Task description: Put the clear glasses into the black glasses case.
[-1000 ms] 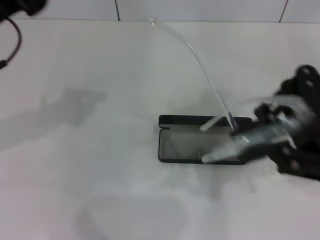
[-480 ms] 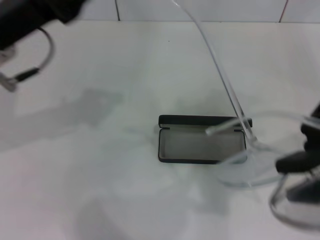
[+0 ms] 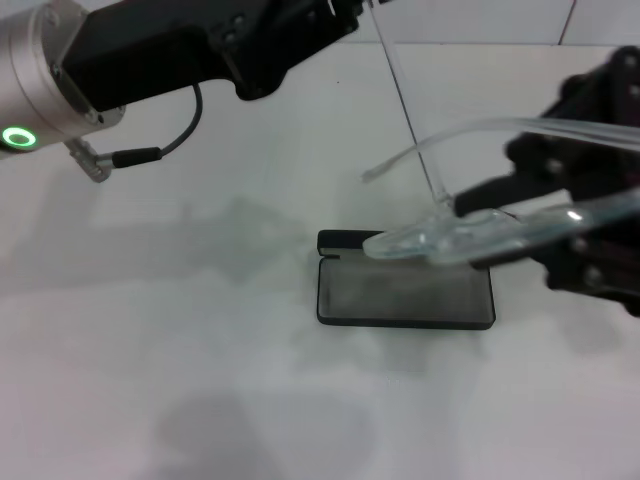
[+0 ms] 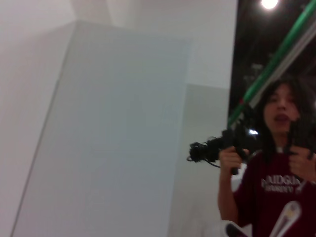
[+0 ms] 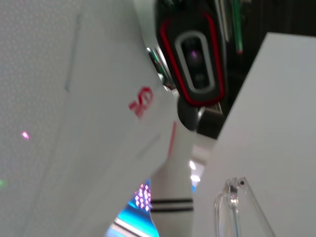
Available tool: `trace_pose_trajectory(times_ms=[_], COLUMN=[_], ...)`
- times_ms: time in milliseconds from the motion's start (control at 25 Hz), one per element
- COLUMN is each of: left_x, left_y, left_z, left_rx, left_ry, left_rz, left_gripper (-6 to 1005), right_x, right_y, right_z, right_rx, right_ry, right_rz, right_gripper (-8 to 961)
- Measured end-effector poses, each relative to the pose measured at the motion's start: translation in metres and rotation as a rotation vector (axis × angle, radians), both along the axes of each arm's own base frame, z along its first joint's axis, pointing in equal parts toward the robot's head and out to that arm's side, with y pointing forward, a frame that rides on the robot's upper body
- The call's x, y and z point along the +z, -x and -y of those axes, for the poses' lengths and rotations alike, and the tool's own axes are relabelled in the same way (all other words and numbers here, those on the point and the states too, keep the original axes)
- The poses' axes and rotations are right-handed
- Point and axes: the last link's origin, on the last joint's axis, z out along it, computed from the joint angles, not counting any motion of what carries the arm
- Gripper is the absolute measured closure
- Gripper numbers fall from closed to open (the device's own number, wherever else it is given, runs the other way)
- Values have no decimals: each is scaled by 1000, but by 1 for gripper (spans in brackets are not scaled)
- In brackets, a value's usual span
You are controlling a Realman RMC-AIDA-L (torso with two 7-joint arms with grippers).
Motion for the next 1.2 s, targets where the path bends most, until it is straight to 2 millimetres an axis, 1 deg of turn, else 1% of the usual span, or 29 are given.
trace_pose_trajectory(times_ms=[160,720,1200], left_x=[0,-8,-9], left_y=[-4,-8,-7], left_z=[5,18,19], left_rx=[-47,-127,-130], left_ry=[0,58,60], left_rz=[-14,-30,-30], left_gripper=[886,886,886], right_x=[-4,-9,-11], right_y=[-2,-9,-11], right_z=[-6,-13,-16], right_rx=[-44,-116,-142], right_ry=[-26,-30,-43], right_rz=[32,29,28], right_gripper=[827,823,820])
